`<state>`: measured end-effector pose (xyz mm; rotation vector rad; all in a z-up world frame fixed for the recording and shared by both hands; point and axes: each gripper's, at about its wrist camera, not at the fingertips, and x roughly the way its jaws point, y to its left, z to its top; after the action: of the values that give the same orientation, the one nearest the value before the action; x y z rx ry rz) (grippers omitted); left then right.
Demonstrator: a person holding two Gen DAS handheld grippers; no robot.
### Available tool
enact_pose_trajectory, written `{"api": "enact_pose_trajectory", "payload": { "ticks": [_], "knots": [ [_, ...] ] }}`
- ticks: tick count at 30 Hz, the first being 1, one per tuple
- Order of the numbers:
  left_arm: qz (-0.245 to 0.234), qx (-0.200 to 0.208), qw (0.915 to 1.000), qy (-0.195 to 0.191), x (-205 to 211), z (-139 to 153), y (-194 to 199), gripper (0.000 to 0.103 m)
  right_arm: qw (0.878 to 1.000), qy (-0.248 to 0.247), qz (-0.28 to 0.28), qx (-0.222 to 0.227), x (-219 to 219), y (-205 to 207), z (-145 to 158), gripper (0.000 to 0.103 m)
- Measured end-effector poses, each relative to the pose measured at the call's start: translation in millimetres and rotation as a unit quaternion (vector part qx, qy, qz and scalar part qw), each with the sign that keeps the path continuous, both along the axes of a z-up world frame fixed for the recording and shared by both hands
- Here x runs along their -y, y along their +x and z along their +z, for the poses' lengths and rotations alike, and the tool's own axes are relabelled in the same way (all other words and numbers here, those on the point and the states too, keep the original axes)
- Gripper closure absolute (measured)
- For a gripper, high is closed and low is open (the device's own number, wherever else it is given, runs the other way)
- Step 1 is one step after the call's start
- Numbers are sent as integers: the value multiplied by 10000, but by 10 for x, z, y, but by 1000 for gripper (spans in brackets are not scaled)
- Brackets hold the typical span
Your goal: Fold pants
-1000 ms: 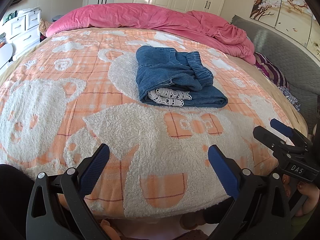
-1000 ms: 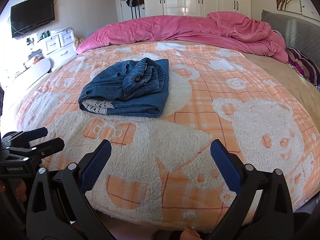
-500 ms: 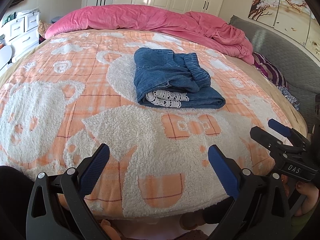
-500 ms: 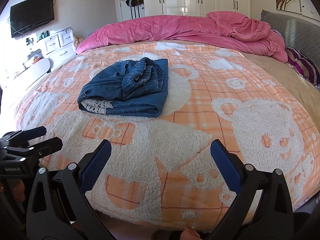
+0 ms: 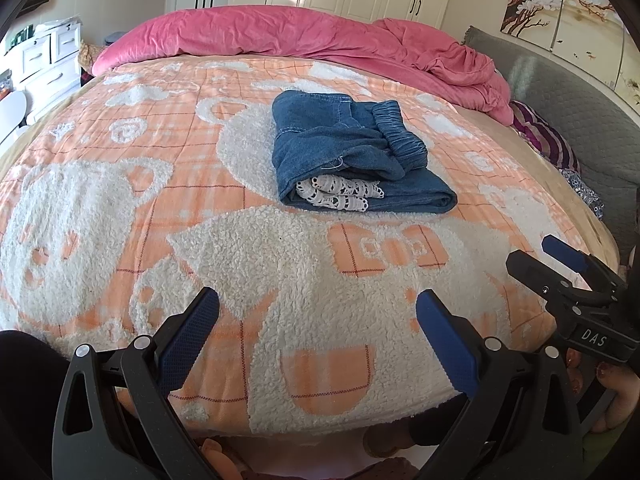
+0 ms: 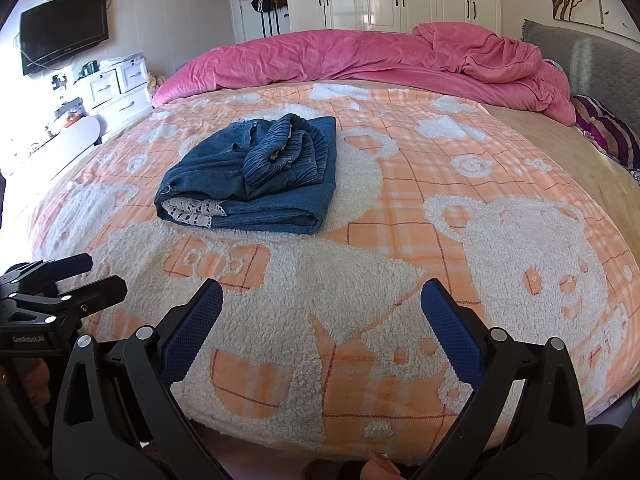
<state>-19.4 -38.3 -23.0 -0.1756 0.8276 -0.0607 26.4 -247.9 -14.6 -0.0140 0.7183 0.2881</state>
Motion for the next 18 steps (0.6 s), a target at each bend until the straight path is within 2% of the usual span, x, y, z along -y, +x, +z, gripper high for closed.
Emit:
{"api": "enact_pose_trajectory", "payload": {
  "ticks": [13,18],
  "knots": [
    [45,-159,9999,-30,-38,-43,69,5,9999,-70,-61,-90,36,21,-73,9],
    [129,-203,9996,135,-28,-39,91,5,9997,-122,-109,-156,18,53,-87,9]
  ]
}}
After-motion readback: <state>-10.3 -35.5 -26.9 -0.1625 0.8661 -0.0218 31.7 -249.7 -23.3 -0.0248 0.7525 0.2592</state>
